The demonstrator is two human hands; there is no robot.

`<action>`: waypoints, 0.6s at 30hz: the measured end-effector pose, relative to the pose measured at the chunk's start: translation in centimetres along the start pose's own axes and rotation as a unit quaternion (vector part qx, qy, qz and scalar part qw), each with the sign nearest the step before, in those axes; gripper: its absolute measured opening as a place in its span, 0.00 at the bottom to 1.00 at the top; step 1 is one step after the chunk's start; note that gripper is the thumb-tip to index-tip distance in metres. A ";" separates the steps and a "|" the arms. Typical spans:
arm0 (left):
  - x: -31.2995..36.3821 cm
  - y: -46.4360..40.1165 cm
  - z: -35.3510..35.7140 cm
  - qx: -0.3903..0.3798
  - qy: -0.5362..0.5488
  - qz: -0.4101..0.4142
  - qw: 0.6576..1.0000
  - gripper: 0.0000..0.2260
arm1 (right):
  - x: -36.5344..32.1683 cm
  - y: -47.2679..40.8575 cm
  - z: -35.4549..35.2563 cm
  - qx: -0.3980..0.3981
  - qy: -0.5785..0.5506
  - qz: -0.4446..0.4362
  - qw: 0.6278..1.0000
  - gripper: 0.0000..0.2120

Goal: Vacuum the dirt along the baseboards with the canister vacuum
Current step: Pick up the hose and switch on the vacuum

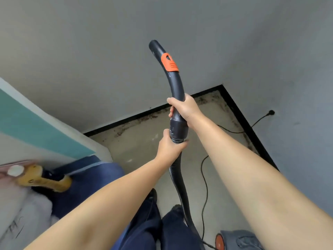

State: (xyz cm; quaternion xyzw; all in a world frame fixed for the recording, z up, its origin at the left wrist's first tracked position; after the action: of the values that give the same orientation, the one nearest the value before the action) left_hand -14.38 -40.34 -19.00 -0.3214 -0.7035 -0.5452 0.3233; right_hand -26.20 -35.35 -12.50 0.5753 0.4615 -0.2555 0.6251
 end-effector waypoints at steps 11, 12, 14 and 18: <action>-6.0 -6.6 -1.0 0.137 0.102 -0.106 0.980 0.20 | 4.9 -8.0 5.4 -0.061 0.073 -0.002 0.995 0.06; -6.4 -7.6 -0.7 0.153 0.109 -0.096 0.977 0.18 | 5.4 -9.1 5.4 -0.076 0.068 -0.001 0.995 0.06; -7.7 -10.2 0.3 0.165 0.106 -0.079 0.977 0.14 | 7.2 -11.7 5.2 -0.103 0.064 -0.003 0.993 0.06; -12.9 -15.7 3.1 0.133 0.063 -0.090 0.985 0.07 | 13.6 -16.2 4.5 -0.135 0.069 0.004 0.988 0.04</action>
State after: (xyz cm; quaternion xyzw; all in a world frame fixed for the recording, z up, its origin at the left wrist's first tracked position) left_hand -19.79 -41.70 -38.75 -0.1761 -0.7737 -0.4932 0.3566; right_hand -32.66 -40.13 -32.51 0.5036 0.5314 -0.1475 0.6649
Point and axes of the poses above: each hand's wrist, its own y-axis away from the middle knuckle, its own z-axis out of the palm, x = y × z, the point moved 8 cm from there along -y, towards the middle knuckle, and after that the axes turned 3 degrees about -y, right-handed, at the moved point
